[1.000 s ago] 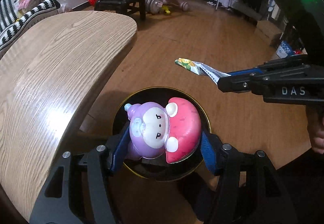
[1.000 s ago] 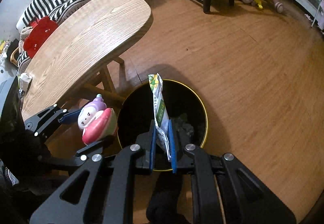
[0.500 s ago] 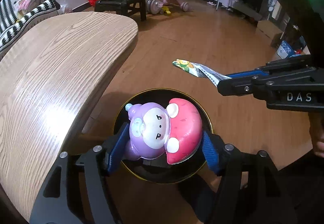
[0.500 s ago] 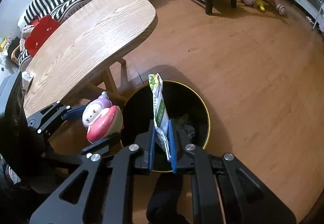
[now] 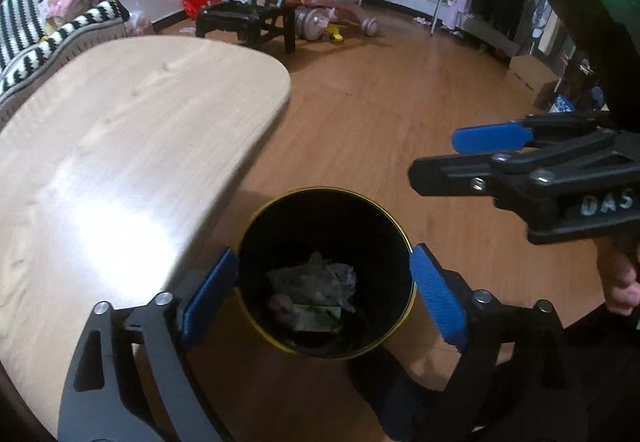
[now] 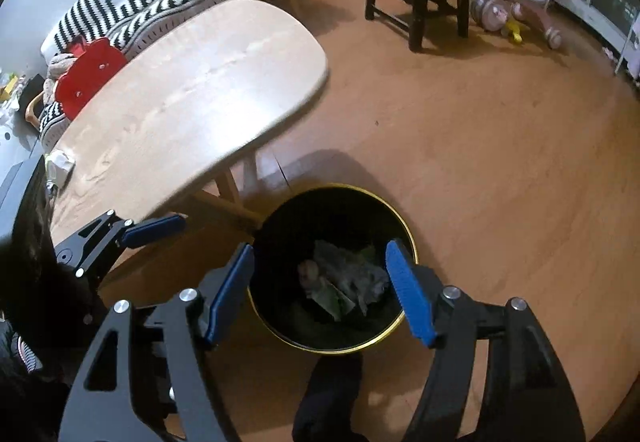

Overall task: Collect trash
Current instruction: 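Move both open tools back over the remaining trash on the table, then grasp the silver blister pack with the left tool while the right grasps white crumpled paper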

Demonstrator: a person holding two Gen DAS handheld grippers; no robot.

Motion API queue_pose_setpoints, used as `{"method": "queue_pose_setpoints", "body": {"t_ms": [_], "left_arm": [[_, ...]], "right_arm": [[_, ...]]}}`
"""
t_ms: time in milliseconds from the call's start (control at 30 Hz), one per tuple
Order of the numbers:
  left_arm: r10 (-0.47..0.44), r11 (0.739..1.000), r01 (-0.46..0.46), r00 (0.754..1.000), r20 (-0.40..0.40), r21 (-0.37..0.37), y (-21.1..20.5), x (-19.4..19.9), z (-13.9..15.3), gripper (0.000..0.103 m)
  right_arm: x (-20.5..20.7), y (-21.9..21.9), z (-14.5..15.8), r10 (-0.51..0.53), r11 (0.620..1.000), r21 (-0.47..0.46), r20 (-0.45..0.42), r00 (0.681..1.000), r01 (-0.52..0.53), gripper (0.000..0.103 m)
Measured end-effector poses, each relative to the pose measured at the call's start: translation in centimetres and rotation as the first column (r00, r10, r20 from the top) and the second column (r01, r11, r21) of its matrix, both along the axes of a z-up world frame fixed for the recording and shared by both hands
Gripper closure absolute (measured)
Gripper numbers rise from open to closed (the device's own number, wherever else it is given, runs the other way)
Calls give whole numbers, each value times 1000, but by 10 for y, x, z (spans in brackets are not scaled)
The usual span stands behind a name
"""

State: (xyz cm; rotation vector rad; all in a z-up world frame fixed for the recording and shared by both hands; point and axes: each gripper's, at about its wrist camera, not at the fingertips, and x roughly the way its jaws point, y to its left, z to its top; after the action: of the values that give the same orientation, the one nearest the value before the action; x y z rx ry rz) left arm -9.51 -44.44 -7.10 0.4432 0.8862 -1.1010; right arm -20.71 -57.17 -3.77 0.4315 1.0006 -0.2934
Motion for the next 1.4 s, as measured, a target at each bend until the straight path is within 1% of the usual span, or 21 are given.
{"method": "queue_pose_setpoints", "body": {"t_ms": [100,233,300,367,400,433,533,600,667,700,733,767,833,867,900,1000,1133,1200,1333,1367,1400], "left_arm": [[38,999,-37,999,32,-20,27,4,24,6],[141,989,-137,985,101,-48,85,25,54,6],[214,976,-208,971,106,-65,117,39,65,6],[299,953,-292,949,102,-82,158,57,75,6],[339,940,-330,935,105,-90,176,64,79,6],[396,917,-386,911,113,-98,204,74,83,6],[508,860,-498,854,111,-111,264,94,92,6],[566,824,-554,817,109,-120,296,102,96,6],[628,778,-616,771,103,-127,333,110,99,6],[646,762,-634,757,98,-129,345,112,101,6],[672,740,-661,735,87,-127,362,115,99,6],[684,729,-673,726,78,-122,371,116,98,6],[699,715,-690,712,69,-112,387,116,94,6],[700,714,-693,711,67,-106,393,119,92,6],[700,713,-694,711,66,-100,400,117,89,6],[692,721,-690,720,43,-66,396,121,76,6],[694,719,-694,720,-12,-8,391,143,47,6],[706,708,-706,708,-31,14,386,153,33,6],[746,666,-745,663,-67,35,377,178,7,6],[753,657,-754,656,-40,18,376,180,7,6],[753,658,-753,658,-30,14,373,184,6,6]], "right_arm": [[15,19,22,31,999,-22,58,998,-30,31],[42,58,56,100,993,-84,152,983,-88,25],[60,83,71,149,987,-92,198,969,-133,25],[78,105,81,188,981,-90,227,955,-172,25],[89,122,85,217,975,-91,237,947,-201,25],[97,134,87,235,971,-92,243,941,-219,25],[125,176,94,303,953,-100,261,917,-287,25],[143,207,96,356,934,-113,265,896,-338,25],[157,234,96,397,918,-124,259,881,-377,25],[164,245,95,412,911,-126,254,875,-393,25],[172,255,93,427,904,-127,248,870,-407,25],[179,266,91,440,898,-127,243,865,-421,25],[190,283,89,460,888,-135,232,857,-440,25],[193,289,86,468,884,-137,229,854,-448,25],[197,294,84,475,880,-138,226,851,-455,25],[213,306,77,496,868,-134,212,842,-478,25],[233,322,67,519,854,-148,200,831,-498,25],[247,328,59,529,848,-151,185,828,-508,25],[273,337,43,554,832,-137,157,818,-537,25],[281,340,39,560,828,-134,151,814,-545,25],[287,343,36,565,825,-132,148,812,-550,25]]}}
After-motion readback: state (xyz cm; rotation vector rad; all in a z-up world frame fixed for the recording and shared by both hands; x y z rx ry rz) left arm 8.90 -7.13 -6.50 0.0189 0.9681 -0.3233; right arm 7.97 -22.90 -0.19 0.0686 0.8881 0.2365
